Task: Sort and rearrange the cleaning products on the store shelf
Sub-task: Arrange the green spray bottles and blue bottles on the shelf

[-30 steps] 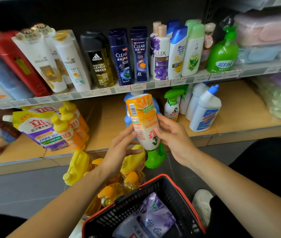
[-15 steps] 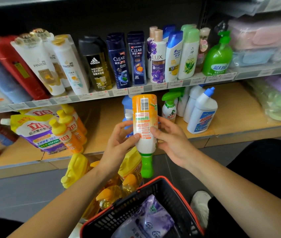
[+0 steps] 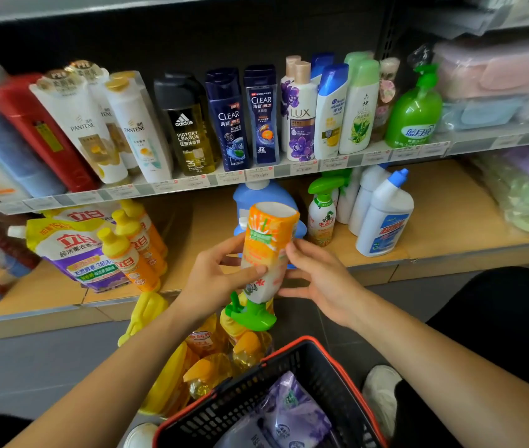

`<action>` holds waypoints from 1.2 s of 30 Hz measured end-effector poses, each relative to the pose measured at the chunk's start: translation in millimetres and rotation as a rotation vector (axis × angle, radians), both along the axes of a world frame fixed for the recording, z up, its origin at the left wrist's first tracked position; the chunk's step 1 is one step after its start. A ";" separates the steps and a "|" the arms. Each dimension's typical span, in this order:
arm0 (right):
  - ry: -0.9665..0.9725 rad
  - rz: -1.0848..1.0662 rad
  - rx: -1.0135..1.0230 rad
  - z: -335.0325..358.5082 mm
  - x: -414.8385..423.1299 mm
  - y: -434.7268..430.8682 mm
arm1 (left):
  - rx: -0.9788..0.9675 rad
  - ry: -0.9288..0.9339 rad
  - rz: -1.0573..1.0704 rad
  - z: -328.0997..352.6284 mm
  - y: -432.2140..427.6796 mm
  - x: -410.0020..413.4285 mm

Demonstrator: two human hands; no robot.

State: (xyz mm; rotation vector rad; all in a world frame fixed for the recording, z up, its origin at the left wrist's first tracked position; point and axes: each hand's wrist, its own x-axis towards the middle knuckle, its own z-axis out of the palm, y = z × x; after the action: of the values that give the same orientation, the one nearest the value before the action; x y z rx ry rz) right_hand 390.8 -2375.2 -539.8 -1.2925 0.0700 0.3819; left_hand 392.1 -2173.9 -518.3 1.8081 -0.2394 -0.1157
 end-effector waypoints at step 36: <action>0.022 0.072 -0.036 -13.5 1.0 -63.8 | 0.001 0.114 -0.293 -27.5 -33.8 10.8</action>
State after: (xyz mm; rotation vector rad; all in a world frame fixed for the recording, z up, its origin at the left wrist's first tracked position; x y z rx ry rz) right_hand 391.7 -2439.0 -553.3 -1.3294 0.0491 0.4578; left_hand 402.9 -2207.7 -545.8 1.7516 -0.4219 -0.4243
